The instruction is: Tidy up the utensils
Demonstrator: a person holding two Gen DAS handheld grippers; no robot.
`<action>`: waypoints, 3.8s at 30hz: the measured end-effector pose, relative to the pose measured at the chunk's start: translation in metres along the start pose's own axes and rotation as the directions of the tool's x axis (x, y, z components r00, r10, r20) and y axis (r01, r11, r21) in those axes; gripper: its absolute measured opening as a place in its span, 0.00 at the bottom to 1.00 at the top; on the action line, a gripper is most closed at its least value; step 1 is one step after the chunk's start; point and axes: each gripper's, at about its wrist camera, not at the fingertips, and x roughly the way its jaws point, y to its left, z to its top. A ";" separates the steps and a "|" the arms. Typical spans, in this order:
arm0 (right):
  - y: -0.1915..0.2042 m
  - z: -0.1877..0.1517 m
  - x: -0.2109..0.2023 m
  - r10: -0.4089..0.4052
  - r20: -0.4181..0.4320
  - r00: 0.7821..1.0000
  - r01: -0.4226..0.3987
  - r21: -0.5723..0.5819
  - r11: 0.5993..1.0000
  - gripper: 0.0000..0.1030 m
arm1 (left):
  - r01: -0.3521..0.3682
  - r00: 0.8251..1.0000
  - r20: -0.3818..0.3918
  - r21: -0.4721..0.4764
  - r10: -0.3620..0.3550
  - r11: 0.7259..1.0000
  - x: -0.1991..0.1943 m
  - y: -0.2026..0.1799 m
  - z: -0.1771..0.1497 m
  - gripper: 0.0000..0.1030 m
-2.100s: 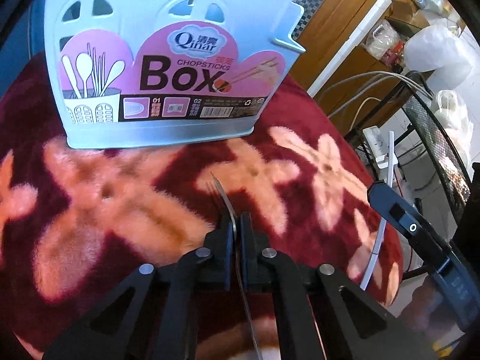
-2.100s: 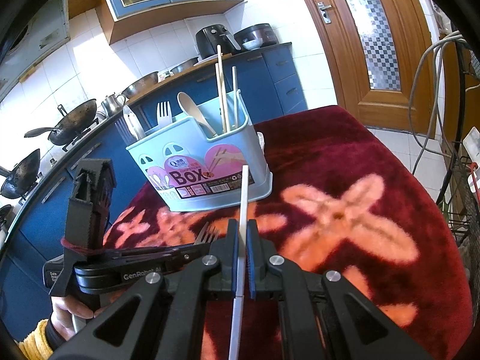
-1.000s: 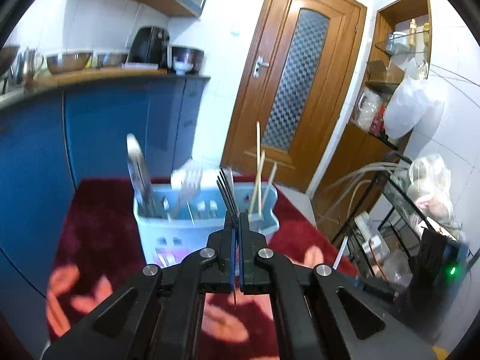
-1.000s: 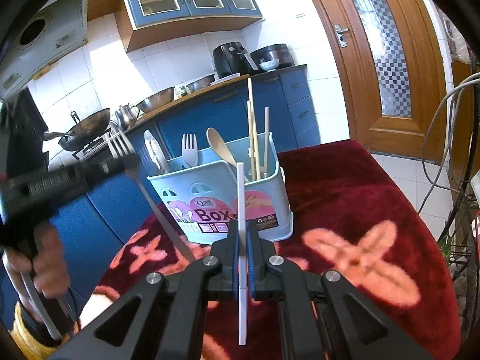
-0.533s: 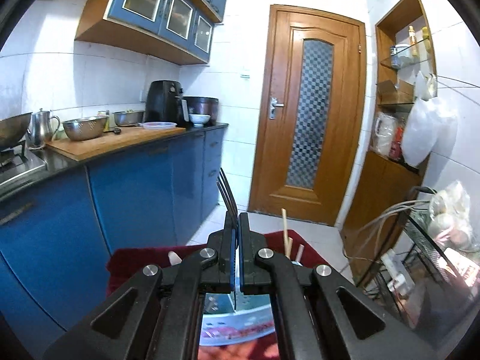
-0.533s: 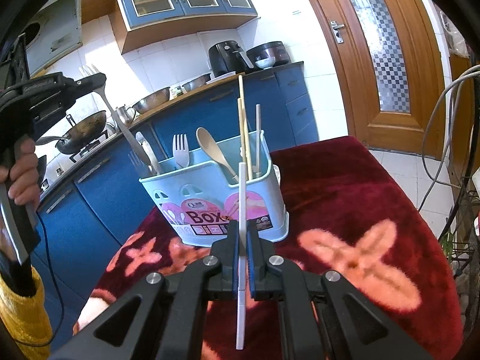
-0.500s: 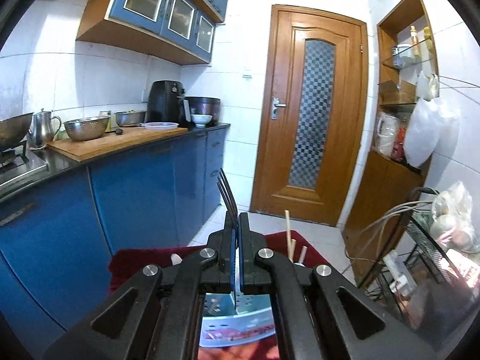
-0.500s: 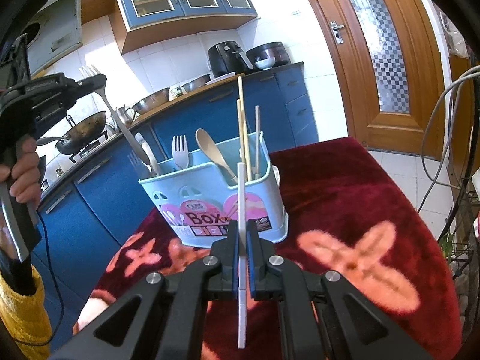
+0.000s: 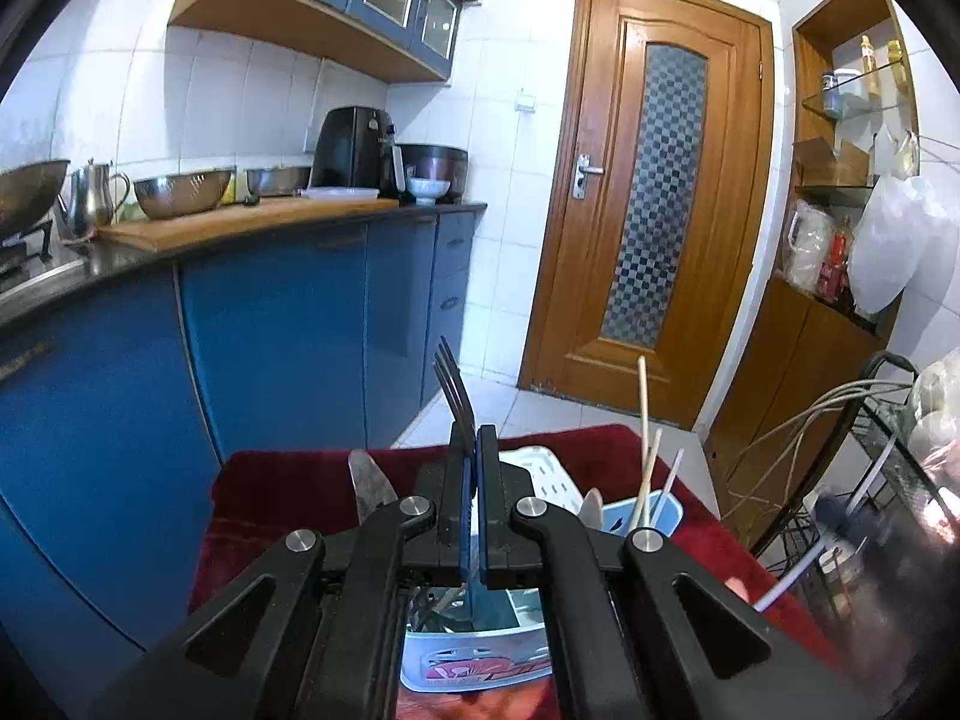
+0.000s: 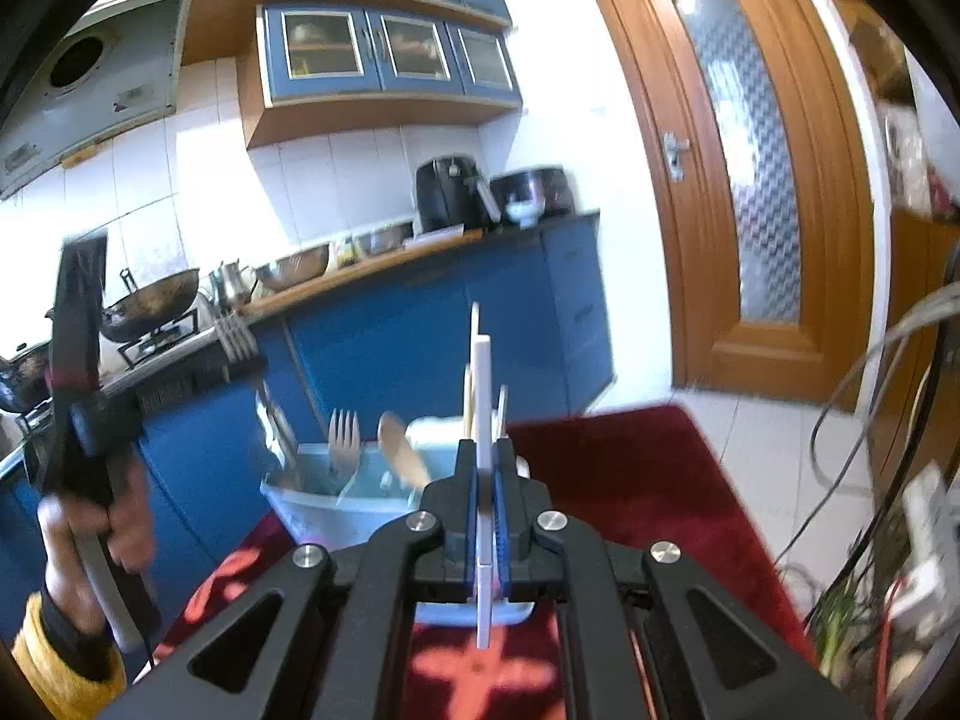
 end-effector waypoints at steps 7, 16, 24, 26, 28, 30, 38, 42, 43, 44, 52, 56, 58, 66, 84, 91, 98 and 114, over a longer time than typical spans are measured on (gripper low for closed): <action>0.011 0.034 0.012 -0.040 0.085 0.996 0.044 -0.045 0.998 0.06 | -0.002 0.999 -0.043 -0.016 0.001 1.000 0.029 0.003 -0.026 0.00; 0.036 0.028 0.060 -0.054 0.068 0.996 0.063 -0.133 0.989 0.06 | -0.028 1.000 -0.007 0.027 0.029 0.999 0.030 0.000 -0.032 0.00; 0.037 0.002 0.092 -0.050 -0.029 0.998 0.045 -0.147 0.988 0.06 | -0.034 0.999 -0.004 0.044 0.034 0.998 0.030 -0.002 -0.032 0.00; 0.035 -0.004 0.098 -0.045 -0.060 0.997 0.036 -0.142 0.989 0.06 | -0.033 0.999 -0.005 0.050 0.034 0.998 0.028 -0.004 -0.033 0.00; 0.031 -0.007 0.101 -0.031 -0.085 0.996 0.021 -0.124 0.992 0.06 | -0.032 0.999 -0.013 0.054 0.033 0.998 0.027 -0.006 -0.032 0.05; 0.027 -0.009 0.101 -0.013 -0.098 0.995 0.004 -0.093 0.996 0.09 | -0.022 0.999 -0.022 0.048 0.023 0.999 0.026 -0.007 -0.031 0.19; 0.021 0.005 0.067 0.029 -0.031 0.999 -0.031 -0.044 0.999 0.26 | -0.023 1.000 -0.003 0.071 0.024 0.997 0.004 -0.017 -0.025 0.37; 0.024 0.011 0.043 0.042 -0.002 0.999 -0.042 -0.037 0.998 0.29 | -0.030 1.000 0.004 0.054 0.030 0.998 -0.015 -0.019 -0.023 0.41; 0.026 0.012 0.039 0.046 -0.001 0.999 -0.046 -0.036 0.998 0.29 | -0.036 0.999 0.004 0.052 0.036 0.998 -0.019 -0.019 -0.023 0.42; 0.027 0.013 0.035 0.050 -0.002 0.999 -0.050 -0.035 0.998 0.29 | -0.046 0.999 0.003 0.051 0.045 0.998 -0.024 -0.019 -0.022 0.44; 0.038 0.006 -0.001 0.082 -0.029 0.996 -0.082 -0.018 0.996 0.30 | -0.075 0.996 -0.034 0.039 0.077 0.996 -0.064 -0.021 -0.034 0.47; 0.044 -0.007 -0.016 0.089 -0.042 0.995 -0.089 -0.020 0.996 0.31 | -0.080 0.996 -0.047 0.030 0.082 0.996 -0.082 -0.021 -0.049 0.49; 0.046 -0.015 -0.020 0.088 -0.055 0.995 -0.090 -0.023 0.996 0.31 | -0.085 0.995 -0.057 0.023 0.086 0.996 -0.088 -0.021 -0.058 0.50; 0.046 -0.054 -0.022 0.069 -0.108 0.992 -0.071 -0.018 0.997 0.32 | -0.116 0.990 -0.084 -0.012 0.114 0.993 -0.093 -0.021 -0.103 0.50; 0.023 -0.105 0.003 -0.020 -0.178 0.984 0.017 -0.016 1.000 0.54 | -0.202 0.966 -0.165 0.006 0.201 0.979 -0.034 -0.015 -0.156 0.59; 0.020 -0.117 0.013 -0.037 -0.190 0.981 0.035 -0.012 0.999 0.56 | -0.207 0.966 -0.155 0.029 0.209 0.978 -0.028 -0.018 -0.164 0.59; 0.019 -0.122 0.017 -0.052 -0.189 0.981 0.050 -0.019 0.999 0.56 | -0.211 0.965 -0.156 0.027 0.213 0.977 -0.023 -0.015 -0.169 0.59; 0.017 -0.124 0.018 -0.057 -0.193 0.979 0.056 -0.010 0.998 0.56 | -0.214 0.965 -0.146 0.035 0.217 0.976 -0.022 -0.017 -0.171 0.59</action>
